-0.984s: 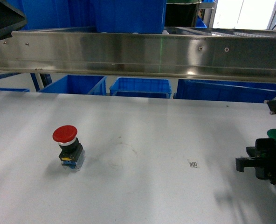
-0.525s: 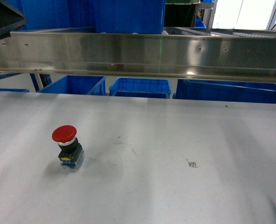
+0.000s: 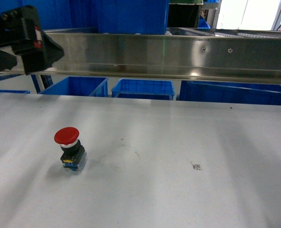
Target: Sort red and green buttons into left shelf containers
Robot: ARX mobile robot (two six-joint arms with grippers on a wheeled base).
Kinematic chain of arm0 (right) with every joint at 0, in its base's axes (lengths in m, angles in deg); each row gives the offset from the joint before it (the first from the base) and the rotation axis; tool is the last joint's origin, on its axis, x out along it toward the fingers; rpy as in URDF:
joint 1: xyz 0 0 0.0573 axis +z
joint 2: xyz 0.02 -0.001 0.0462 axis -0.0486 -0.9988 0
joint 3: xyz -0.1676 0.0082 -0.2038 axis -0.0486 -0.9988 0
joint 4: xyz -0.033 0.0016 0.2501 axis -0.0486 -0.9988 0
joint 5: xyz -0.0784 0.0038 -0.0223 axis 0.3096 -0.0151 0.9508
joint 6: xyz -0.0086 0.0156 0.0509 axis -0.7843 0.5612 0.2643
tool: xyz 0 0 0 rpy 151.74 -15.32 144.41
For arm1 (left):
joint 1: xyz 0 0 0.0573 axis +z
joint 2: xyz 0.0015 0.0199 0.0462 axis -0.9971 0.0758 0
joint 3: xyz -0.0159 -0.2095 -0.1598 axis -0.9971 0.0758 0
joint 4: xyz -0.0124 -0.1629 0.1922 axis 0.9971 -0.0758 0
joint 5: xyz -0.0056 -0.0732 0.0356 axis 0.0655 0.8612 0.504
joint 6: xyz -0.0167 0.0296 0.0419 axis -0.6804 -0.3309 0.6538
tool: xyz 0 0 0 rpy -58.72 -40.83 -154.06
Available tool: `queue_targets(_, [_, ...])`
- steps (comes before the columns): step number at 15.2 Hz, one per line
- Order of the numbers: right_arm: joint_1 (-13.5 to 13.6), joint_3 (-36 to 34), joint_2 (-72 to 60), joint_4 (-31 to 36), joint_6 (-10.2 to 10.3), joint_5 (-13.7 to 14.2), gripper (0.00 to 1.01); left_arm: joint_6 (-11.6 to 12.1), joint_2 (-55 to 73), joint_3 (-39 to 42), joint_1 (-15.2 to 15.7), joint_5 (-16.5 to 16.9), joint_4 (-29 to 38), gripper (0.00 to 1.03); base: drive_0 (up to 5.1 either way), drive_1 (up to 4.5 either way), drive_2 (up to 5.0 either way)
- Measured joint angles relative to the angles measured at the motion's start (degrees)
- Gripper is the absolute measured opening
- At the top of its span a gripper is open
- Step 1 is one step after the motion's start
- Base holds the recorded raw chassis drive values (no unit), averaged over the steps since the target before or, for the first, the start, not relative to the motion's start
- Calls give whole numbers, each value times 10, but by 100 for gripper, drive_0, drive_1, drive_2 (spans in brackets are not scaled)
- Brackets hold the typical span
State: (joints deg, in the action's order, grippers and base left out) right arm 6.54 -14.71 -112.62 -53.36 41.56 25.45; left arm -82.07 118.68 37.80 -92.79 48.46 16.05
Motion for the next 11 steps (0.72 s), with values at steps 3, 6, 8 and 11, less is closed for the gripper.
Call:
queue_targets(3, [0,0,0,0,0,0,27,5,98,-29,-60,-6,-26,98,0,0,0])
queue_targets(6, [0,0,0,0,0,0,27,6,121,-18,-49,-9,-46,98,0,0,0])
queue_targets(8, [0,0,0,0,0,0,27,6,132,-11,-36,-4,-54,98,0,0,0])
queue_targets(11, [0,0,0,0,0,0,27,4,153,-8,-33,25,-89,98,0,0,0])
